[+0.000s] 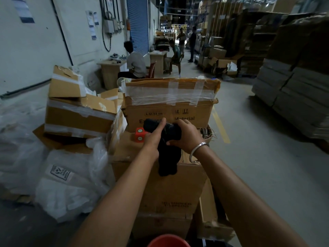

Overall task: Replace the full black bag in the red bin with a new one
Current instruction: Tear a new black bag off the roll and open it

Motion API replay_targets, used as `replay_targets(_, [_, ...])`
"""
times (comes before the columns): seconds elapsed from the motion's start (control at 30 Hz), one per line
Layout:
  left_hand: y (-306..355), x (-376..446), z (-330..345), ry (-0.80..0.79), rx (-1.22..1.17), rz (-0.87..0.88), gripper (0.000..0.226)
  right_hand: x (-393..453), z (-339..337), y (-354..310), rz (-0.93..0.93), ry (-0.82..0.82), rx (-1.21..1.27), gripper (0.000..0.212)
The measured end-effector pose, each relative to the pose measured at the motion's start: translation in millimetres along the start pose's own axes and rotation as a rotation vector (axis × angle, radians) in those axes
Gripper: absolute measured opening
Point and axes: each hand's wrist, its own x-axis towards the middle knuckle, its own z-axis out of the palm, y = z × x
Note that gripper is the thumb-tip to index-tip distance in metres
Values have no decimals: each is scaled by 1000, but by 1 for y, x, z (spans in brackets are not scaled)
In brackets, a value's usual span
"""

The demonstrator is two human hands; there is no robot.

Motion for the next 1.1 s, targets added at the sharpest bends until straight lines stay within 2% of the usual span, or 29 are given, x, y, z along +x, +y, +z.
replay_targets(0.1, [1,5,-2,7,-65,-22,56,1,-2,-3,28,3,173,67])
replay_targets(0.23, [3,4,-9,-65,-208,-25,49,-6,-5,3,328,-73,720,82])
replay_targets(0.3, [4,2,-8,-95,-299,7,38,-11,1,6,378,-99,801,71])
replay_targets(0.37, [6,3,-7,-159,-368,45,20,-15,10,6,396,-51,823,48])
replay_targets(0.43, [6,3,-8,-256,-398,47,21,-17,14,5,447,25,966,24])
replay_targets(0.47, [6,3,-9,-296,-390,42,28,-18,14,5,481,26,1088,20])
replay_targets(0.57, [7,-1,-7,-356,-287,82,28,-21,9,4,486,-74,1453,43])
replay_targets(0.6, [7,-4,-7,-364,-258,100,26,-20,8,2,475,-61,1519,52])
replay_targets(0.67, [7,-4,-7,-397,-224,154,36,-18,5,-2,489,12,1564,61])
replay_targets(0.73, [7,-1,-10,-458,-201,193,49,-16,3,-4,509,66,1538,57])
replay_targets(0.8, [7,0,-15,-498,-184,196,50,-14,3,-3,515,90,1522,53])
replay_targets(0.9, [11,-1,-28,-522,-247,107,69,-14,-2,5,507,104,1498,56])
replay_targets(0.97, [18,2,-37,-470,-133,36,79,-15,-5,13,489,65,1411,52])
replay_targets(1.03, [23,1,-41,-463,127,-12,71,-16,-5,18,504,18,1322,46])
replay_targets(1.1, [25,-3,-40,-509,273,-86,56,-16,-3,17,519,1,1288,42])
